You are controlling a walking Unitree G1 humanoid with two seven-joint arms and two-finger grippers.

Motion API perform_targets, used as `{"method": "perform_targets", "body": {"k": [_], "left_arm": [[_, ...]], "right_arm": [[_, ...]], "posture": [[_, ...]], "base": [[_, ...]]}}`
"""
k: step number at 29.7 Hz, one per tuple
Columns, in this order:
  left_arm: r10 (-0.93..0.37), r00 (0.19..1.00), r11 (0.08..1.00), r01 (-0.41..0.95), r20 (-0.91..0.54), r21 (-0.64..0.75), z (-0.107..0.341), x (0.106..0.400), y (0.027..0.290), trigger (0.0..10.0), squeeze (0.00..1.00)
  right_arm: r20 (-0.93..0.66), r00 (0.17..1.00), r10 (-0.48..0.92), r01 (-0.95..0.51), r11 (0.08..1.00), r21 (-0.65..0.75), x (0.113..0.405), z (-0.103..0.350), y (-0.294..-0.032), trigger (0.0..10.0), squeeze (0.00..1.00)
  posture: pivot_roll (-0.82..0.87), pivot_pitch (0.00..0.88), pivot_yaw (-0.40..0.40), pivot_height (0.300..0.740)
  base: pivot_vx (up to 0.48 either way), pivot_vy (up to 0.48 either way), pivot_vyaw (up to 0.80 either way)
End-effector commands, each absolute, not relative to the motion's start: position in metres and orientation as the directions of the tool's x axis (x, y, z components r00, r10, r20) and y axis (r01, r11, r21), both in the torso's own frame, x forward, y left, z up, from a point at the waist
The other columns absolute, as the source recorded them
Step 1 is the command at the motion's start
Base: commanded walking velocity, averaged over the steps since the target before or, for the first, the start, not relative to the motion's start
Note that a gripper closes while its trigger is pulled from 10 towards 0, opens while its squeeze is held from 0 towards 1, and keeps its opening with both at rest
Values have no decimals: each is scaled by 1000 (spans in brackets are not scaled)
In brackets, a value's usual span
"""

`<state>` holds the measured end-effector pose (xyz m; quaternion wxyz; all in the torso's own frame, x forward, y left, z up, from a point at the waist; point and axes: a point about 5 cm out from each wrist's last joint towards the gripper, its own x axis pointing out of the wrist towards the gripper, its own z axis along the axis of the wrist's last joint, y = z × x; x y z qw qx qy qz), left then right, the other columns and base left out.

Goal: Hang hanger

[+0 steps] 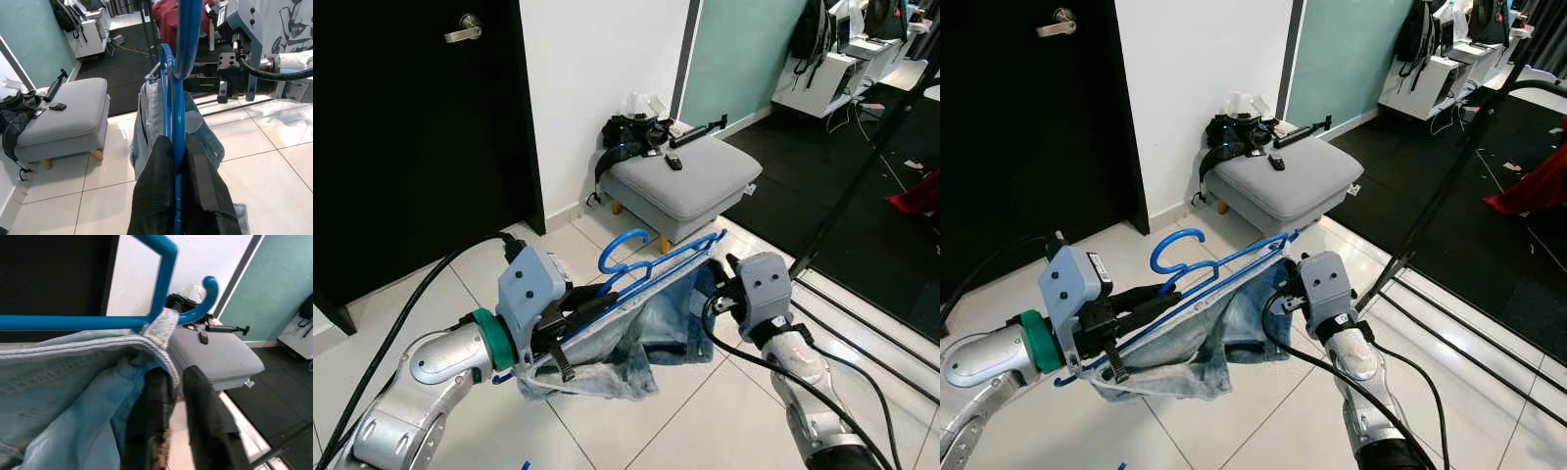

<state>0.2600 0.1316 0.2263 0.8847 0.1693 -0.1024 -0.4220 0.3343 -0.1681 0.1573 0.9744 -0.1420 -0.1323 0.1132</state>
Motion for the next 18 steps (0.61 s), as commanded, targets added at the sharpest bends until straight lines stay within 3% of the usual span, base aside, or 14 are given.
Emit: {"method": "perform_targets", "body": {"k": [1, 18], "left_arm": [[-799, 600, 566, 723, 46, 396, 230, 255, 130, 10000, 0], [-793, 605, 506, 716, -66, 481, 222, 254, 145, 10000, 0]], "right_arm": [[214, 941, 260, -191, 936, -296, 331, 151, -169, 0, 0], [215, 976, 35, 76, 870, -487, 339, 154, -206, 0, 0]], "posture": [[-4, 117, 13, 740], [-2, 110, 13, 740]], "base": [[0, 0, 0], [0, 0, 0]]}}
